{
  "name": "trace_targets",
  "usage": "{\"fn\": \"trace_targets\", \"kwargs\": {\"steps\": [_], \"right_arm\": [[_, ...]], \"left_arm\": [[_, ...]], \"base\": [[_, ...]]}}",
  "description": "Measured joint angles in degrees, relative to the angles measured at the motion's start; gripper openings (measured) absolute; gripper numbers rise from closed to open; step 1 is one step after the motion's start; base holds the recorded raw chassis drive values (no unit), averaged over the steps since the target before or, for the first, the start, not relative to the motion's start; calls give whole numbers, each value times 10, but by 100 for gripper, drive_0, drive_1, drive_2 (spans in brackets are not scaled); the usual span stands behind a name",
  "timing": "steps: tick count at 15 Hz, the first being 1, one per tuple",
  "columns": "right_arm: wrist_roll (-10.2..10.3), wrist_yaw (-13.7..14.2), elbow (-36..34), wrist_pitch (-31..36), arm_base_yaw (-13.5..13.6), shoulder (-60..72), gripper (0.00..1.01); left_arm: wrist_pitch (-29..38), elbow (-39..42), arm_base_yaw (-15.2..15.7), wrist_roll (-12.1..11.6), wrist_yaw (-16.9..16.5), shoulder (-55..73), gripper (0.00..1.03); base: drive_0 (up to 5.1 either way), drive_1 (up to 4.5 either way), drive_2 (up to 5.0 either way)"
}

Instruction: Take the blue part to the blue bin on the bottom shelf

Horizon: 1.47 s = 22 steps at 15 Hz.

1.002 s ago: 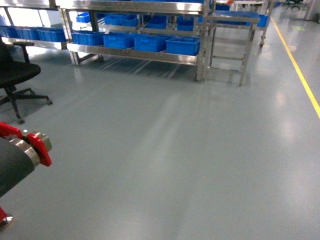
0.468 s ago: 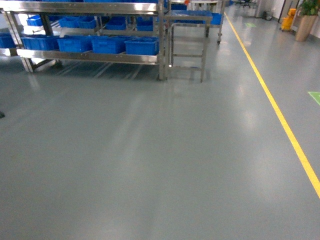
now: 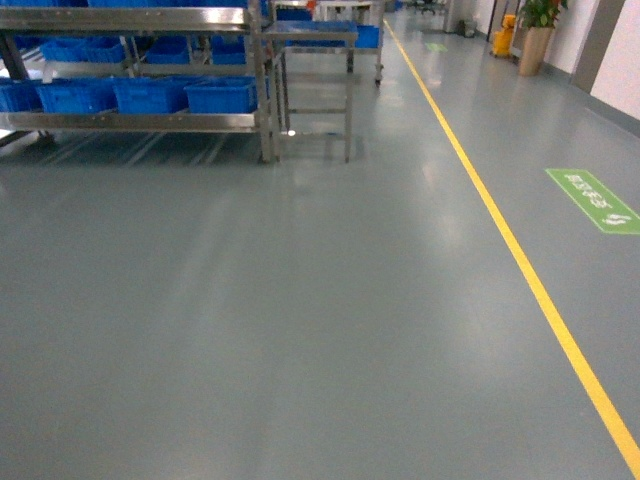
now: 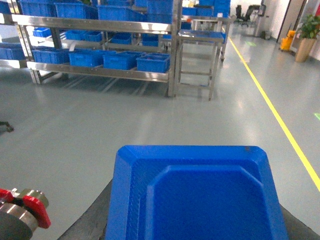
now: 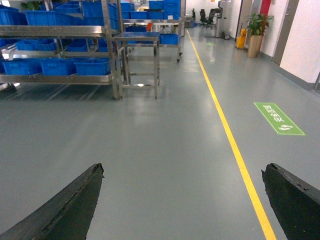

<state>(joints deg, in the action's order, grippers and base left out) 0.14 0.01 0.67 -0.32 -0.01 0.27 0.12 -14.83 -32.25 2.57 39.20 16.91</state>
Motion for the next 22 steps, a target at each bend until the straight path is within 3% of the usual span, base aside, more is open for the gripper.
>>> {"fn": "trace_targets", "kwargs": {"steps": [2,22], "right_arm": [[0,0,0,2,0,0,98],[0,0,0,2,0,0,98]], "left_arm": [[0,0,1,0,1,-2,44],[1,0,1,0,2,-1,44]], "base": [[-155,-155,-155],[1,434,-433]]}}
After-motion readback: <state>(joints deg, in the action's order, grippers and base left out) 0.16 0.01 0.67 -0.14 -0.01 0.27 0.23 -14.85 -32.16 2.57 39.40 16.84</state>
